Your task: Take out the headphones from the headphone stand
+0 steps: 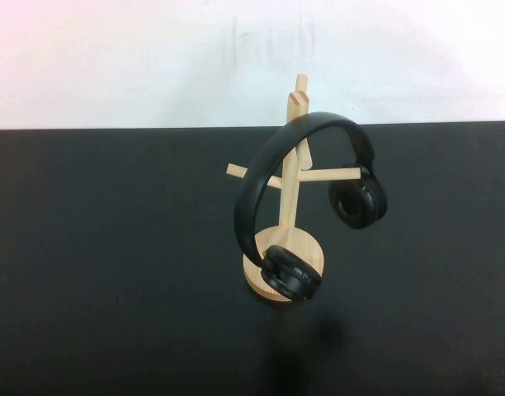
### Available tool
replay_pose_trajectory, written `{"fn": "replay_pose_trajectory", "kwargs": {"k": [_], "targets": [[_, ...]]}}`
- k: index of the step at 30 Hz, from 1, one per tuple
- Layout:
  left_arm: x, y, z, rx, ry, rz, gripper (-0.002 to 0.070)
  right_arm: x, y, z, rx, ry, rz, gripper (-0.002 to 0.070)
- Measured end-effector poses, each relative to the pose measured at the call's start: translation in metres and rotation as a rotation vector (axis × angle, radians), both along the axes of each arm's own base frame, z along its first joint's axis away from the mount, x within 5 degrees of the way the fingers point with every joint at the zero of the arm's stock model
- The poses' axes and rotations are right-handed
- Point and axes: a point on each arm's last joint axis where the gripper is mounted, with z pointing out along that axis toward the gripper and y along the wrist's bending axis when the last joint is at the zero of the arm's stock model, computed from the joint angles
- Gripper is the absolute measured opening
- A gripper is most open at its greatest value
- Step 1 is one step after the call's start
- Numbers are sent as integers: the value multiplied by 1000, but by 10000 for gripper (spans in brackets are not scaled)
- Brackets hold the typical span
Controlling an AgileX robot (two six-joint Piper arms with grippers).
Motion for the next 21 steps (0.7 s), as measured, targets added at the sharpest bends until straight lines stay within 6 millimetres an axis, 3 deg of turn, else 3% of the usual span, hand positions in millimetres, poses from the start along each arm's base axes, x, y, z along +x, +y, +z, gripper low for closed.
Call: {"fn": "replay_pose_trajectory", "kwargs": {"k": [17, 18, 19, 21], "targets": [[0, 0, 0, 0, 0, 0, 2, 0, 0, 0, 0, 0, 0, -8], [0, 0, 0, 0, 0, 0, 2, 2, 1, 8, -3, -96, 10, -8], [0, 0, 0, 0, 0, 0, 2, 0, 0, 1, -2, -9, 1, -8], [0, 0, 0, 0, 0, 0, 2, 1, 0, 2, -4, -24, 2, -8]]}}
